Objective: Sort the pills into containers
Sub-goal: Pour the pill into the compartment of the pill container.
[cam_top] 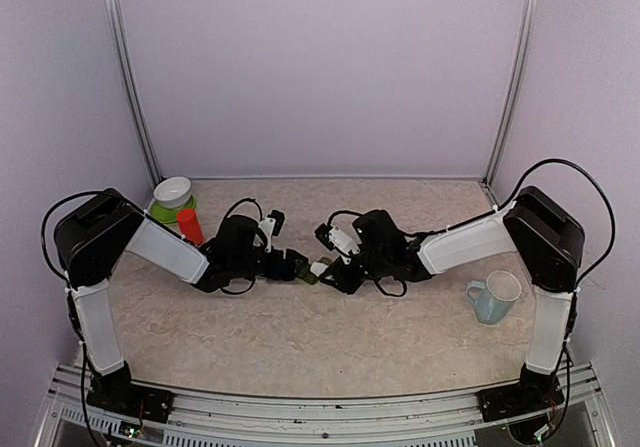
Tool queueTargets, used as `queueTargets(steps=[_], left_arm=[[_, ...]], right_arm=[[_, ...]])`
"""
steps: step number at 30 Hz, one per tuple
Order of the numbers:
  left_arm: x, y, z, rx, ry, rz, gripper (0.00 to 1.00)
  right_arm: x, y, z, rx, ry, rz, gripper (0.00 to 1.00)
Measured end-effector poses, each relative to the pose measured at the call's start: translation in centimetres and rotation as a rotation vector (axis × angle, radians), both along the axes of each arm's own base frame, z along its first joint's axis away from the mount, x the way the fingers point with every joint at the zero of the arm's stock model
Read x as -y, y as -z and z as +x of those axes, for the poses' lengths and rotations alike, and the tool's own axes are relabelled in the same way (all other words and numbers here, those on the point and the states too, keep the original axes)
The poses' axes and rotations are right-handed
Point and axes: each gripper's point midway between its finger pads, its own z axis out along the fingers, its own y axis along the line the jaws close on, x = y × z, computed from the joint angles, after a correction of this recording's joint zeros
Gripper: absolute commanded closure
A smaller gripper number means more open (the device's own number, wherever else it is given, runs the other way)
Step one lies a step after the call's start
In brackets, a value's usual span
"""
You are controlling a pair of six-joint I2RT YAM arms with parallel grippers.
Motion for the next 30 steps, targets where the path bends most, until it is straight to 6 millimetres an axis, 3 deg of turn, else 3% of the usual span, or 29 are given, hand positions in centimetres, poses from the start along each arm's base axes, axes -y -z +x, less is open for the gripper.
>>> queueTargets(steps=[30], left_arm=[[0.15,-0.20,0.08,0.003,0.003,-0.005,0.13]], right_arm=[[-0.29,-0.86,0.20,-0.030,-0.010,-0.069,0.94]])
